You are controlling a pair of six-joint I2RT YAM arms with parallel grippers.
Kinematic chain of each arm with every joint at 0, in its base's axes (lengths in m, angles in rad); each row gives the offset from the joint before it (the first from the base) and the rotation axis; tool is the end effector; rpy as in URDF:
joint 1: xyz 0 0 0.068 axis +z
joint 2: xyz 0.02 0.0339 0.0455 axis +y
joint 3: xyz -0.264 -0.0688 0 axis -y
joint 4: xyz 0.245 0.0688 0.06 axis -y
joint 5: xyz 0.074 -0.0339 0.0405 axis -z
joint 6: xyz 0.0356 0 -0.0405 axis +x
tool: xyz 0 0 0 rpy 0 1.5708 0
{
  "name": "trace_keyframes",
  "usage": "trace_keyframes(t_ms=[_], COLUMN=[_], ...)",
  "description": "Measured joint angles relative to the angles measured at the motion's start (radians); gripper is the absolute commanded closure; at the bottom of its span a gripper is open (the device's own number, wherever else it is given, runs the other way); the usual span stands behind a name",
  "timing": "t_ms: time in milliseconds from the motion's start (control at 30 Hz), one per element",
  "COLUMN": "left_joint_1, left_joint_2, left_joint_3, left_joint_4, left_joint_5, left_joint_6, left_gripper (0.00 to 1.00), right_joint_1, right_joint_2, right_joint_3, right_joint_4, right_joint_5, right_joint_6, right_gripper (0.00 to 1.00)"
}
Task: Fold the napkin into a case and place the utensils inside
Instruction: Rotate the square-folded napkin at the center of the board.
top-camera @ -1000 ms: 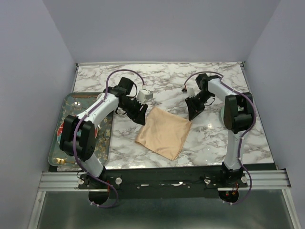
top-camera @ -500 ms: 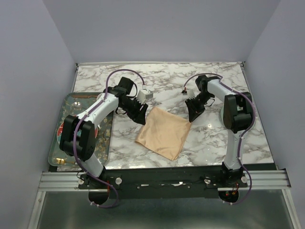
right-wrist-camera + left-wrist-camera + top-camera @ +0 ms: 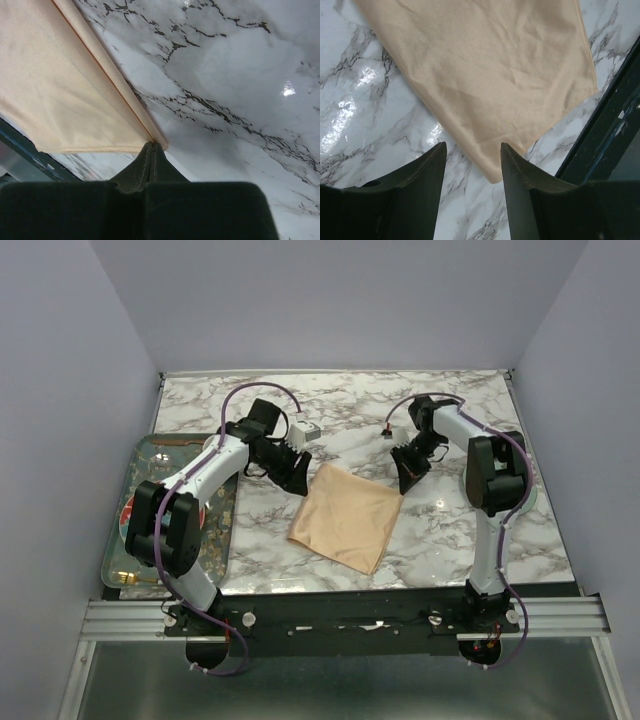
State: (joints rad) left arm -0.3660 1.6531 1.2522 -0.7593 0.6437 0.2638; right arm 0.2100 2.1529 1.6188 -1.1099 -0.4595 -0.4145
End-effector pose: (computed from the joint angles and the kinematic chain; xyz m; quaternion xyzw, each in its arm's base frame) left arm 0.3020 -0.1386 0.2423 0.3490 0.8631 -0.3192 0.1773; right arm 0.3868 0.0986 0.1553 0.2910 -0.9286 -0.2300 0.0122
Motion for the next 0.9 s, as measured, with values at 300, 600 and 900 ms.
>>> trace_keyframes(t_ms=[300,600,900], left_joint_1=[0.000,0.000,-0.025], left_joint_2=[-0.014,-0.241,-0.225], left_joint_3=[0.047,0.182,0.151], left_joint_4=[0.085,0.221,0.499], left_joint_5=[-0.055,-0.233,-0.238], left_joint_6=[-0.087,-0.060,-0.053], left_gripper=[0.01,0.01,0.01], right_joint_1=[0.000,0.000,0.000], right_joint_2=[-0.039,-0.509,-0.687], right_joint_3=[0.026,0.057,-0.162], right_joint_4=[-0.019,0.127,0.730], right_joint_5=[0.022,0.029,0.008], right_joint_6=[0.019,0.054,0.074], right_gripper=[0.16,0.00,0.00])
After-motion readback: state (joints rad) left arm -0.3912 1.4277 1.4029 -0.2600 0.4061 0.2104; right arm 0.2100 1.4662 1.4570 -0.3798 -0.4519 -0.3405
